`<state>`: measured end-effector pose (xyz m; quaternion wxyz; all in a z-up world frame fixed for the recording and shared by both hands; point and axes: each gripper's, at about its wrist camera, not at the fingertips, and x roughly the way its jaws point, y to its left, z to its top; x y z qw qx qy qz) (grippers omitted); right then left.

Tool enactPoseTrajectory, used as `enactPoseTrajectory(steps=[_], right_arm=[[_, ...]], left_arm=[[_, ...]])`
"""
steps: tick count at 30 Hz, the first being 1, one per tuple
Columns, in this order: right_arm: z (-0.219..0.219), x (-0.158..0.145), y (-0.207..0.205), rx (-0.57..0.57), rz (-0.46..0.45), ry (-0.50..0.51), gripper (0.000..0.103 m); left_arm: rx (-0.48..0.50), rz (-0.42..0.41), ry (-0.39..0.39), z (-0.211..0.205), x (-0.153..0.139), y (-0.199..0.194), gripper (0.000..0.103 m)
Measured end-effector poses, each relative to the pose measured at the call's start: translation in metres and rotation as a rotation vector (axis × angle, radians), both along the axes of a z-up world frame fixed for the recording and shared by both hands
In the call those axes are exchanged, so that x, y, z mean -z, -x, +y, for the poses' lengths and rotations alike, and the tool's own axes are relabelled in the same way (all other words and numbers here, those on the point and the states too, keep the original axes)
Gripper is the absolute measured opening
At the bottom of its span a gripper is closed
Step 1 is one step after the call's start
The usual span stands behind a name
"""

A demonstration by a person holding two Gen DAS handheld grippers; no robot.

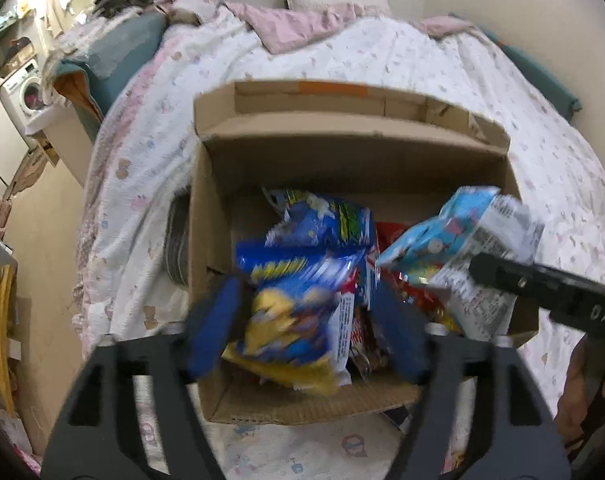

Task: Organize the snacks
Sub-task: 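Carry both bags over the box and open both tools to drop them, then withdraw both tools from the box toward the remaining snacks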

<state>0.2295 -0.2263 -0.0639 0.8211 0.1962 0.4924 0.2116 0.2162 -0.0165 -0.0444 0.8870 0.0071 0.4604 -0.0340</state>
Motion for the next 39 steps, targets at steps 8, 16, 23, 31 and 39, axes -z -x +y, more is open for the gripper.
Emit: enactPoseTrajectory(steps=[8, 16, 23, 31, 39], right_arm=[[0.001, -0.004, 0.000, -0.004, -0.017, 0.017, 0.057], [-0.003, -0.015, 0.004, 0.032, -0.091, 0.046, 0.097], [-0.013, -0.025, 0.006, 0.073, -0.137, 0.046, 0.098], [-0.017, -0.027, 0.006, 0.080, -0.140, 0.030, 0.098], [-0.015, -0.031, 0.020, 0.067, -0.144, 0.050, 0.098]], left_arm=[[-0.001, -0.024, -0.020, 0.000, -0.006, 0.001, 0.079], [-0.013, -0.019, -0.018, 0.003, -0.004, 0.001, 0.079], [-0.009, -0.013, -0.029, 0.003, -0.004, 0.001, 0.079], [-0.010, -0.010, -0.025, 0.003, -0.006, 0.004, 0.079], [-0.019, -0.012, -0.010, 0.009, -0.011, 0.022, 0.079]])
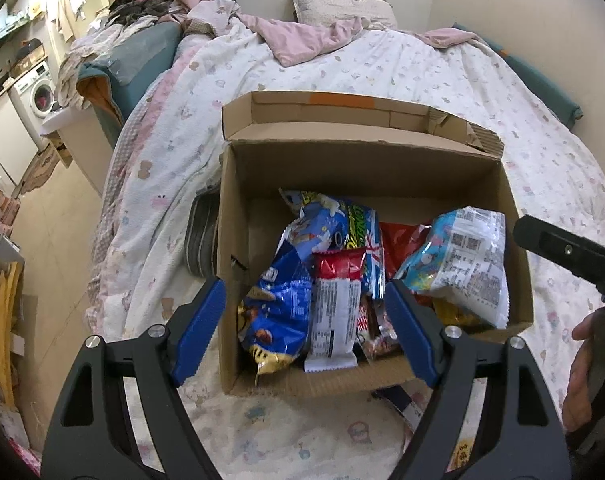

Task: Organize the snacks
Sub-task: 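Withdraw both tools from the box toward the remaining snacks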

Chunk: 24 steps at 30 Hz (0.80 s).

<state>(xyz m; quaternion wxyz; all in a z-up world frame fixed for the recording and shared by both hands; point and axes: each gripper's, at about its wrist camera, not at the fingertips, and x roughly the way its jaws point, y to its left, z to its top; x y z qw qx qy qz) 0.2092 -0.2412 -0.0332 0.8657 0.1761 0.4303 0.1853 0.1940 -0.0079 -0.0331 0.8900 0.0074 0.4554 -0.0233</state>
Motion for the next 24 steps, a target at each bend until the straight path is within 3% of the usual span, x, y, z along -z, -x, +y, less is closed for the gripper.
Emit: enactPoseTrajectory(steps=[3, 12, 24], right_arm=[[-0.002, -0.004, 0.011, 0.001, 0.004, -0.002, 0.098], [-0.014, -0.013, 0.049, 0.022, 0.008, -0.027, 0.098], [-0.022, -0.013, 0.089, 0.036, 0.041, -0.051, 0.098]], left_arm=[[-0.008, -0.010, -0.019, 0.001, -0.002, 0.007, 0.079], [-0.054, -0.058, 0.027, 0.017, -0.029, 0.029, 0.079], [-0.066, 0.014, 0.047, 0.024, -0.014, 0.072, 0.079]])
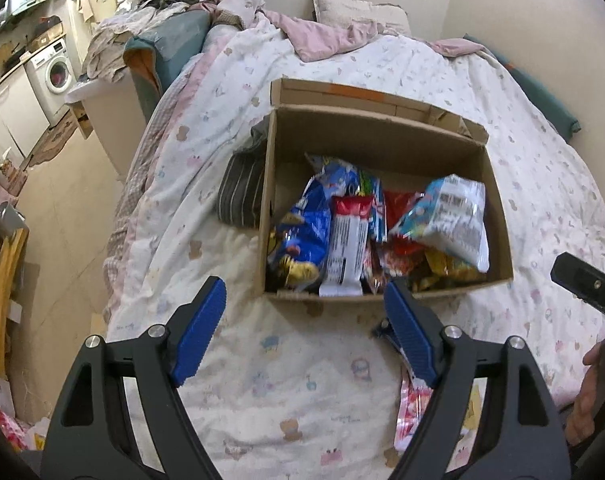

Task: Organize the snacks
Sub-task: 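Withdraw both tools from the box toward the remaining snacks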

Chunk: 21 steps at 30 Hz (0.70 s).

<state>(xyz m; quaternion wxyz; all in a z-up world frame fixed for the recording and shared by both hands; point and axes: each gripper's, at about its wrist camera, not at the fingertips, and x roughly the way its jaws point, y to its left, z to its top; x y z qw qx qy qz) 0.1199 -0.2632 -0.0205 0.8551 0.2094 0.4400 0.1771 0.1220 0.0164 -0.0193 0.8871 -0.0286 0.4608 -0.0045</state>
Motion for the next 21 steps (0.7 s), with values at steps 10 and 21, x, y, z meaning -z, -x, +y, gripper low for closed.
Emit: enactPoseTrajectory(steps=[10, 21], right_arm=[[0.000, 0.018, 0.025, -0.017, 0.067, 0.023, 0.098], [-0.007, 0.081, 0.026, -0.085, 0.331, 0.036, 0.098]], left_arm=[[-0.020, 0.036, 0.004, 0.002, 0.016, 0.025, 0.079], [-0.021, 0.092, -0.004, -0.007, 0.036, 0.024, 0.079]])
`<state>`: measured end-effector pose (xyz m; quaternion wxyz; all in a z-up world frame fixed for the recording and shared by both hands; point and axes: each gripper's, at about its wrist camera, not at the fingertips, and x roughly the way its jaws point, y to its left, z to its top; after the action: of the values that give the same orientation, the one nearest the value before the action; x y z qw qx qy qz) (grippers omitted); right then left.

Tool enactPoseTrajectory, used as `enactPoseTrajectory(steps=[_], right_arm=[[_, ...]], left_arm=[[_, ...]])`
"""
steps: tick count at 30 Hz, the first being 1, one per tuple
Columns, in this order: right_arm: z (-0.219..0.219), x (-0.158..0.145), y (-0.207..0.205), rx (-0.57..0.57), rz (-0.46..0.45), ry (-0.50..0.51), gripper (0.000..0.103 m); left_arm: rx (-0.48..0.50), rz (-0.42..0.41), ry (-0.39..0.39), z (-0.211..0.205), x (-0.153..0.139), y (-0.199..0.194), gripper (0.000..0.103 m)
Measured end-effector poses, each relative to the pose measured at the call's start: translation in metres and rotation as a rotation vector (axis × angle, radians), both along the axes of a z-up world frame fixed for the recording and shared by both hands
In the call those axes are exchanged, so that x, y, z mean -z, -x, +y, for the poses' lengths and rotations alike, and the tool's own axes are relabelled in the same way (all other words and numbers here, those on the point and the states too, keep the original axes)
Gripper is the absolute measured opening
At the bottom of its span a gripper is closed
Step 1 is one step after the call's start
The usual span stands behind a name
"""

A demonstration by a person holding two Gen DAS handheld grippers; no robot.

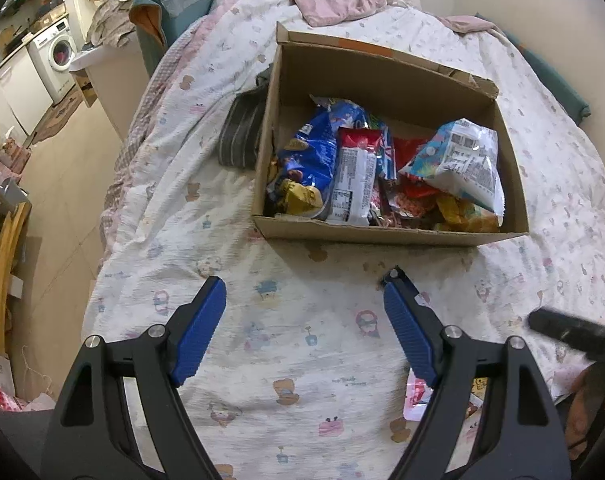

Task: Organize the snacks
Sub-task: 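Withdraw both tools from the box toward the remaining snacks, then grasp the yellow peanut pack with the right tool while the left tool grasps the pink crab-stick pack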

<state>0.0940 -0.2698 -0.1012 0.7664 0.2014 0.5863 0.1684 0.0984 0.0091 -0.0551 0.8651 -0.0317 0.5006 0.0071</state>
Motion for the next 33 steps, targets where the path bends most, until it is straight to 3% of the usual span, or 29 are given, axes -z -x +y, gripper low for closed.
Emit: enactPoseTrajectory(steps=[3, 5, 9, 14, 15, 16, 17, 19, 23, 27, 33], right_arm=[[0.013, 0.019, 0.000, -0.064, 0.095, 0.040, 0.094], [0.018, 0.036, 0.001, -0.097, 0.187, 0.008, 0.064], [0.015, 0.059, 0.004, -0.093, 0.288, -0.019, 0.044], [0.026, 0.073, 0.006, -0.131, 0.326, 0.004, 0.041], [0.030, 0.073, 0.007, -0.142, 0.319, 0.020, 0.035], [0.033, 0.071, 0.006, -0.152, 0.300, 0.038, 0.019], [0.035, 0.068, 0.006, -0.161, 0.285, 0.040, 0.010], [0.032, 0.057, 0.005, -0.161, 0.238, 0.020, 0.004], [0.021, 0.025, 0.004, -0.135, 0.113, -0.021, 0.003], [0.007, -0.002, 0.002, -0.091, 0.002, 0.027, 0.002], [-0.027, -0.014, -0.003, 0.051, -0.048, 0.063, 0.002]], left_arm=[[0.006, -0.001, -0.005, -0.003, 0.001, -0.002, 0.079], [0.005, 0.002, -0.009, -0.003, 0.002, -0.003, 0.079], [-0.001, 0.023, -0.001, 0.000, 0.007, -0.004, 0.079], [0.002, 0.030, 0.009, -0.002, 0.008, -0.004, 0.079], [0.007, 0.028, 0.005, -0.003, 0.008, -0.004, 0.079], [0.010, 0.028, 0.003, -0.004, 0.008, -0.004, 0.079], [0.015, 0.029, 0.001, -0.005, 0.008, -0.004, 0.079], [0.022, 0.038, 0.000, -0.007, 0.010, -0.004, 0.079], [0.054, 0.074, -0.014, -0.015, 0.018, -0.003, 0.079], [0.089, 0.113, -0.029, -0.025, 0.030, -0.002, 0.079], [0.193, 0.225, -0.007, -0.051, 0.056, 0.002, 0.079]])
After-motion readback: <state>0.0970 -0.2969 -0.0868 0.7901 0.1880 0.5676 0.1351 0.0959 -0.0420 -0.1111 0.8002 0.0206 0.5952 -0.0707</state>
